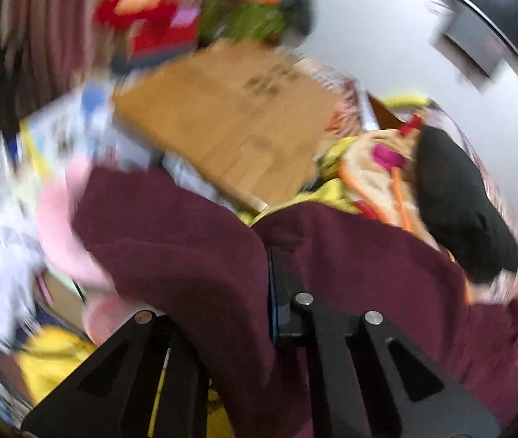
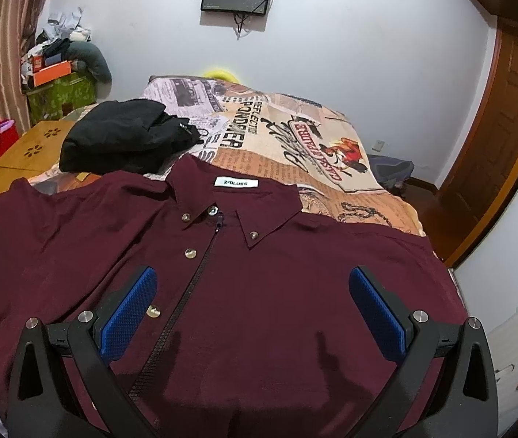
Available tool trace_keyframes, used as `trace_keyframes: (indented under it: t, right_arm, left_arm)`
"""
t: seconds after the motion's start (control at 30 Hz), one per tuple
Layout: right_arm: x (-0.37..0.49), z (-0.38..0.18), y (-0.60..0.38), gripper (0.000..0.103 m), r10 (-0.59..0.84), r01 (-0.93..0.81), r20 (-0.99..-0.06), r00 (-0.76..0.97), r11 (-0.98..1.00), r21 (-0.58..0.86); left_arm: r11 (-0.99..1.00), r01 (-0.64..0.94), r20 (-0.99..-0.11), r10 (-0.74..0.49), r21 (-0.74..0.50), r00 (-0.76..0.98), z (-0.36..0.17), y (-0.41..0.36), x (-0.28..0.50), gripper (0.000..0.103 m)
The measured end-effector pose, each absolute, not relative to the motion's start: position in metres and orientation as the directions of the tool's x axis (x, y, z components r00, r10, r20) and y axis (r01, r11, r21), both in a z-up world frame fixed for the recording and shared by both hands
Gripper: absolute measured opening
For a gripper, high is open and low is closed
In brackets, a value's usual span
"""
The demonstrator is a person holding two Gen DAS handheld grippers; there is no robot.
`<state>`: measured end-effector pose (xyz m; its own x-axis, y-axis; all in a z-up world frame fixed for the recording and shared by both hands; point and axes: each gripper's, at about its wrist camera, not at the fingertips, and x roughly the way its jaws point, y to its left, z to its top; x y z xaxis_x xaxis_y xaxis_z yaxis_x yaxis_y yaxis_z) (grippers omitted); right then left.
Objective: Fold large clothes
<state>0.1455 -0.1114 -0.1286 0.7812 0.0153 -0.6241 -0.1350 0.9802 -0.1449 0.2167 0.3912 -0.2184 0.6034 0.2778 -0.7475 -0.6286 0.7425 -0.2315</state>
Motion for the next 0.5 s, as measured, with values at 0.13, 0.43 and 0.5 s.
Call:
trace_keyframes:
  t: [0.13, 0.43, 0.5]
  right_arm:
    - [0.144, -0.125, -0.117, 0.103, 0.025, -0.133, -0.611, 0.791, 0.982, -0.132]
    - [0.135, -0.117, -0.129, 0.103, 0.067, -0.148, -0.589, 0.806, 0.985, -0.091]
    - [0.133, -0.115, -0.133, 0.103, 0.072, -0.153, -0.584, 0.809, 0.984, -0.091]
  left_arm:
    - [0.864, -0.481, -0.625, 0.294, -0.150, 0.723, -0.155, 0.326, 0.217, 0.008]
    - [0.966, -0.137, -0.516, 0.004, -0.220, 0.857, -0.088, 0.192, 0.221, 0.008]
    - [0.976, -0.073, -0.528, -0.049, -0.208, 0.848, -0.091, 0.160, 0.226, 0.008]
